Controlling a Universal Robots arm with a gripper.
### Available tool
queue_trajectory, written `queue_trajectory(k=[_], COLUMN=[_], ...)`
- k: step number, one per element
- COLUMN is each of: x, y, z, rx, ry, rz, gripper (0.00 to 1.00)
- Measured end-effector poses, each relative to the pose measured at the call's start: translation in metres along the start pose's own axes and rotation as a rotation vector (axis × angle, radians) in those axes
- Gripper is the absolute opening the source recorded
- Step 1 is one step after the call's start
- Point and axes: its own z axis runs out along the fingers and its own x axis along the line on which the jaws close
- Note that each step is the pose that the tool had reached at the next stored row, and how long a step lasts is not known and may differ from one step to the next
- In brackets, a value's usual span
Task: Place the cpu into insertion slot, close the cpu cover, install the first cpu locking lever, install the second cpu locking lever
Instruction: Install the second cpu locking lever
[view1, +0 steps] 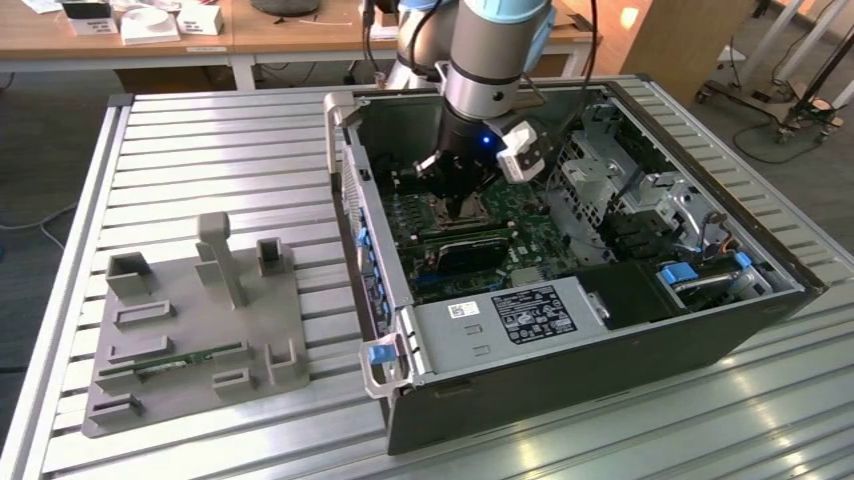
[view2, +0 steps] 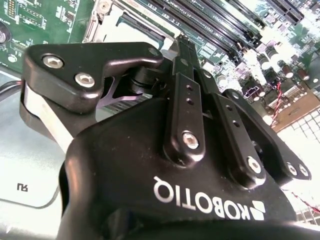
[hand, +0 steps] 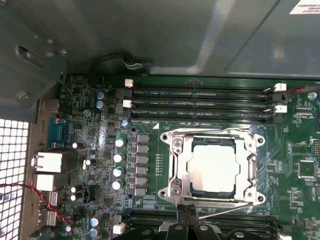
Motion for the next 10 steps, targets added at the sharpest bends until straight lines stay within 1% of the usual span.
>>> queue_trajectory(k=[3,7,10], x=[0.0014,0.0022,0.0043], y=[-0.0002,-0.0004,-0.0005], z=[0.0026,0.0065,0.0089], rx=[-0.0041,-0.0165,-0.0206], ry=[0.0000,-0.0002,0.0002], rz=[0.000,0.000,0.000], gripper=[0.10,0.10,0.10])
